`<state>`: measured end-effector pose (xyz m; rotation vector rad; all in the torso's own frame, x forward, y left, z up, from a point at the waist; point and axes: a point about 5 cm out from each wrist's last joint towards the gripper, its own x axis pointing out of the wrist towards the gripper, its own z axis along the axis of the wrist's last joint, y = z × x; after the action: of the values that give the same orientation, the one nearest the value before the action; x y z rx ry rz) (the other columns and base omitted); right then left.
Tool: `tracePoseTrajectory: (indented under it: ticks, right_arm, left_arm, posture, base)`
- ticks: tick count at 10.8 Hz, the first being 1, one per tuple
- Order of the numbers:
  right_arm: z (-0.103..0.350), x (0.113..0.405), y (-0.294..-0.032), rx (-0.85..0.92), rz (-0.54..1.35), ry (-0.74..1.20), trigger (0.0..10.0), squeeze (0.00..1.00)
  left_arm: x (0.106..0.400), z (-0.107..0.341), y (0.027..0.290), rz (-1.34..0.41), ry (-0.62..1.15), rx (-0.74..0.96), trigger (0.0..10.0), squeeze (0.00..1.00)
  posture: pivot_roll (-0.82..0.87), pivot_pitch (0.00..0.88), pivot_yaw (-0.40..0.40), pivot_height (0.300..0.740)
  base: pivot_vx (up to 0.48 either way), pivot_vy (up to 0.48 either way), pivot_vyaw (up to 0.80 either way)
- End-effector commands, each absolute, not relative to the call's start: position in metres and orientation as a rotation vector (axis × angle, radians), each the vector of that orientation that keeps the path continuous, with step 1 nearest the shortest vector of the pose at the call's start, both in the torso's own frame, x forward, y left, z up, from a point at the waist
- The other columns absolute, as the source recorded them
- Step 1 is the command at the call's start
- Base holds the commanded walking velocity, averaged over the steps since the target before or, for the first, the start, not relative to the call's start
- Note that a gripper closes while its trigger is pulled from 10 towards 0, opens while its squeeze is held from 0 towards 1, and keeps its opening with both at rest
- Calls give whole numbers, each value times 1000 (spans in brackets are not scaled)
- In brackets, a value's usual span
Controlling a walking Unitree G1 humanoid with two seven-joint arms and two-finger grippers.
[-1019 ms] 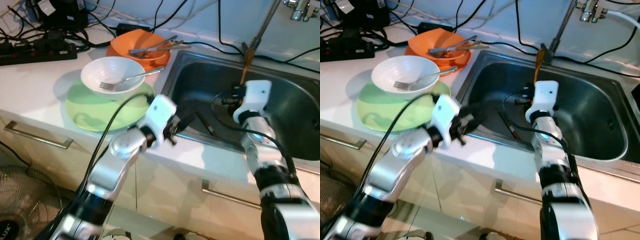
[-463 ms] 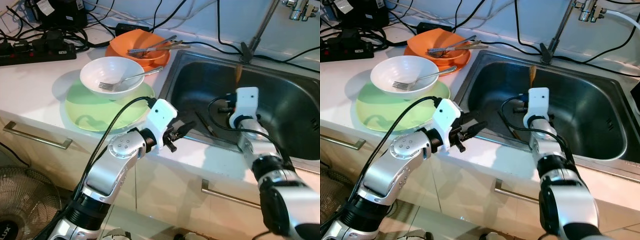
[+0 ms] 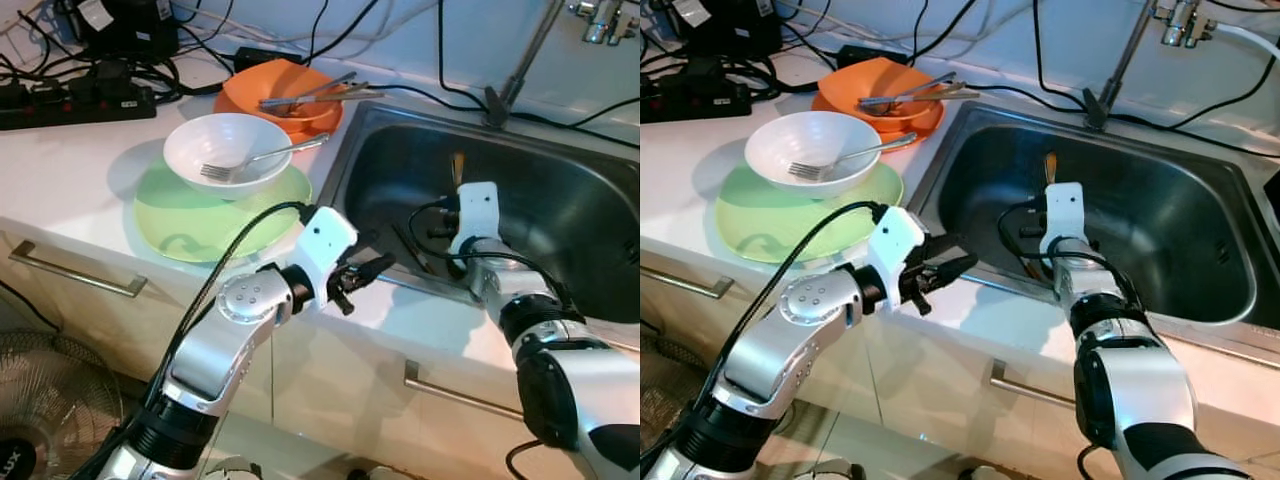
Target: Kitchen organization
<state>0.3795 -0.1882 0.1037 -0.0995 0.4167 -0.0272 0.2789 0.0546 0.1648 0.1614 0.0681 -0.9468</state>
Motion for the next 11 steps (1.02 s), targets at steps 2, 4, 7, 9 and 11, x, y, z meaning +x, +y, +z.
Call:
tracePoseTrajectory:
  ticks: [2, 4, 7, 9, 11]
  right_arm:
    - [92, 374, -188, -102, -20, 504, 10000, 0]
    - [89, 373, -185, -94, -11, 521, 10000, 1000]
    - [92, 375, -179, -135, 18, 513, 10000, 447]
    - [114, 385, -182, -164, -7, 337, 10000, 0]
    - [158, 395, -182, -94, -27, 7, 10000, 0]
  left_arm:
    - [273, 166, 51, -972, 68, 164, 10000, 0]
    - [271, 162, 49, -976, 72, 162, 10000, 0]
    - [274, 164, 48, -969, 67, 162, 10000, 0]
    - [274, 164, 48, -946, 56, 157, 10000, 0]
    - [274, 163, 48, -934, 49, 146, 10000, 0]
  posture:
    - [97, 21, -110, 740]
    - [103, 11, -118, 740]
    - [101, 10, -118, 740]
    - [93, 17, -120, 740]
    - [78, 21, -111, 740]
  base:
    - [0, 0, 0]
    - [0, 0, 0]
    - [0, 0, 0]
    - [0, 0, 0]
    - [0, 0, 0]
